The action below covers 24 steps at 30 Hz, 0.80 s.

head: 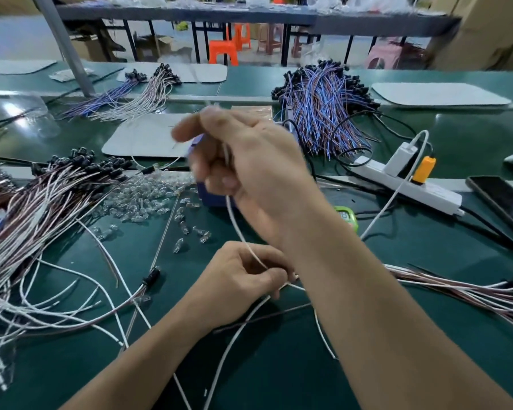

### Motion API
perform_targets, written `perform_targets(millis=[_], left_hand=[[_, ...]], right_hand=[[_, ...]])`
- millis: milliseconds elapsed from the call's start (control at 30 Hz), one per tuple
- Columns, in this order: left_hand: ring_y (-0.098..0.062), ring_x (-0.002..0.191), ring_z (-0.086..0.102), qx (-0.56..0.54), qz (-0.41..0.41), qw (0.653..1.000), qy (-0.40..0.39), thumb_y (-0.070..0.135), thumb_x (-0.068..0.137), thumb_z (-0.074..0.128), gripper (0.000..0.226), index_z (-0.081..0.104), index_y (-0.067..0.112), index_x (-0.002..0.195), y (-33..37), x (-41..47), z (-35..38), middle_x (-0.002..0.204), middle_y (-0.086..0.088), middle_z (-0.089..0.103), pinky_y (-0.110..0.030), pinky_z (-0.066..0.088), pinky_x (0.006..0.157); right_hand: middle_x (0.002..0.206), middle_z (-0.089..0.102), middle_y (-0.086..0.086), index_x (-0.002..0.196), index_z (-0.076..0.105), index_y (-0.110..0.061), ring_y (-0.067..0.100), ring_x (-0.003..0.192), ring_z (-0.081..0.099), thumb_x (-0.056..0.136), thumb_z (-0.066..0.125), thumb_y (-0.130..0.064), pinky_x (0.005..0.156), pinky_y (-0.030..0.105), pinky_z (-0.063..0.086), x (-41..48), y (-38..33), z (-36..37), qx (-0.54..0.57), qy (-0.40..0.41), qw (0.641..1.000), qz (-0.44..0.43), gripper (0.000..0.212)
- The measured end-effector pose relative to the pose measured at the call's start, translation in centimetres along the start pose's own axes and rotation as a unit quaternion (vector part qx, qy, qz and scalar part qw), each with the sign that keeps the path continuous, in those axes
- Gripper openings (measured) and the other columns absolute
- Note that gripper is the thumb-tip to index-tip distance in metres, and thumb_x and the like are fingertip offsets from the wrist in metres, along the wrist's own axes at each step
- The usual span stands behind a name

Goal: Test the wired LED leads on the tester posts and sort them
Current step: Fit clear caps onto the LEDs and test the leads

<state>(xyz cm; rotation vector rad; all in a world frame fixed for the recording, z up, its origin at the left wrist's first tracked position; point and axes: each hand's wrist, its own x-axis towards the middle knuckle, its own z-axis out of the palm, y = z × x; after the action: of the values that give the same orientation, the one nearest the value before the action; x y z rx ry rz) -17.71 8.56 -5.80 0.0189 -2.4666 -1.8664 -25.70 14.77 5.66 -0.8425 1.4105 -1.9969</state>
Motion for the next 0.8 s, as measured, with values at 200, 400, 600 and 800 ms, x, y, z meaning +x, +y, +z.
perform_targets(millis=[200,400,600,800], left_hand=[[0.004,0.059,0.060,0.200,-0.038,0.977,-0.066,0.056,0.058,0.084,0.046,0.071,0.052,0.101,0.4,-0.5,-1.6,0.082,0.026,0.072,-0.011,0.045,0.060],[0.007,0.069,0.064,0.371,-0.054,0.921,-0.107,0.046,0.064,0.083,0.025,0.073,0.051,0.087,1.6,-0.5,-3.1,0.071,0.033,0.067,-0.011,0.043,0.060],[-0.004,0.074,0.062,0.436,0.022,0.899,-0.034,0.046,0.066,0.065,0.023,0.071,0.045,0.088,1.2,-1.2,-2.8,0.077,0.024,0.068,-0.019,0.049,0.069],[-0.006,0.078,0.059,0.446,0.037,0.891,-0.070,0.058,0.068,0.067,0.030,0.075,0.047,0.095,1.4,-1.1,-3.2,0.081,0.020,0.070,-0.010,0.040,0.067]], right_hand=[[0.053,0.054,0.009,0.087,0.070,-0.005,0.010,0.040,0.036,0.110,0.043,-0.016,0.043,0.022,0.024,-0.8,-0.8,-4.6,-0.074,0.087,0.993,-0.001,0.037],[0.052,0.056,0.008,0.084,0.075,-0.012,0.016,0.046,0.037,0.108,0.047,-0.017,0.043,0.019,0.028,-2.5,0.9,-6.0,-0.138,0.063,0.988,0.000,0.037],[0.052,0.059,0.009,0.086,0.077,-0.014,0.019,0.050,0.045,0.098,0.055,-0.023,0.050,0.017,0.032,-4.8,2.9,-7.5,-0.246,-0.019,0.969,0.004,0.027],[0.058,0.068,-0.001,0.083,0.074,-0.030,0.004,0.046,0.049,0.094,0.057,-0.035,0.048,0.016,0.037,-6.5,5.0,-7.7,-0.411,-0.077,0.906,0.071,0.021]])
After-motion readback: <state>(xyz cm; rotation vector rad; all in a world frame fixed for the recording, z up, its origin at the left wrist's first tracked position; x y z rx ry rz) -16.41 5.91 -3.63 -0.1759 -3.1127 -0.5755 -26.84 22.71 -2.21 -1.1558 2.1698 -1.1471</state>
